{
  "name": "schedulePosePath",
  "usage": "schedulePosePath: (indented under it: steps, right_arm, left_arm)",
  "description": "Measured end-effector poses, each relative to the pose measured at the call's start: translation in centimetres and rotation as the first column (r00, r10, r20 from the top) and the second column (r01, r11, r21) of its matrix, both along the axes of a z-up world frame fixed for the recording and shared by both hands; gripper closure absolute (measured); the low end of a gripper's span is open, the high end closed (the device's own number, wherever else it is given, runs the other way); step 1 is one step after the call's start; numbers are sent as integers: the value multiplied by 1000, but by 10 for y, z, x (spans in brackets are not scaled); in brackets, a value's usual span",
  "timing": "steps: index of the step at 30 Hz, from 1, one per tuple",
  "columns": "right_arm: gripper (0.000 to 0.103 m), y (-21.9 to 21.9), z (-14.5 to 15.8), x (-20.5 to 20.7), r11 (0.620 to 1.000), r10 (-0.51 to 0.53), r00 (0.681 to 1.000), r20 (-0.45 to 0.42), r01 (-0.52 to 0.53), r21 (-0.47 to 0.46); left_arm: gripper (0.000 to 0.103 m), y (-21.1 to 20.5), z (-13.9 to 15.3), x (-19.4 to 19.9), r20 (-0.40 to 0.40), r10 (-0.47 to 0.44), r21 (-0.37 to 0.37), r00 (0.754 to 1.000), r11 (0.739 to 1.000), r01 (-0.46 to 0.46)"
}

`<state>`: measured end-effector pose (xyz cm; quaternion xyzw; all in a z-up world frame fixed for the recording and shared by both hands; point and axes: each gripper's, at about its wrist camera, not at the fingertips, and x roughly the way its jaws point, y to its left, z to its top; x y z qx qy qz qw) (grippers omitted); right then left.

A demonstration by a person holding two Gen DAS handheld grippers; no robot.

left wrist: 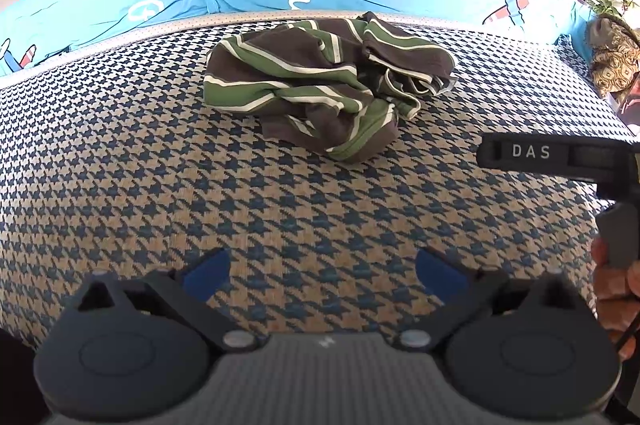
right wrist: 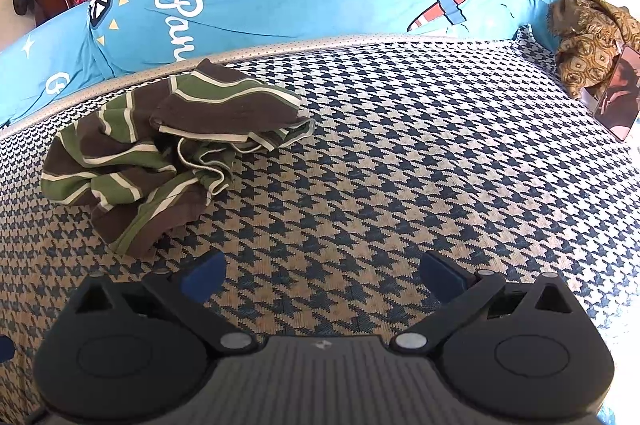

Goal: Fold clothes

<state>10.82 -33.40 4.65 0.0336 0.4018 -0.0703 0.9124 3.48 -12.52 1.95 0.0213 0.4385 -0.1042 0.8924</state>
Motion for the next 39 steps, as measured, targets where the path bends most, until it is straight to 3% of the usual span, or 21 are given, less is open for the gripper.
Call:
schedulePosePath:
  steps: [39]
  right_arm:
    - [0, -10, 9, -5, 997, -71, 997, 26, 72, -18]
  left_arm:
    - [0, -11, -14, 9, -26, -6, 43, 1000, 999, 8]
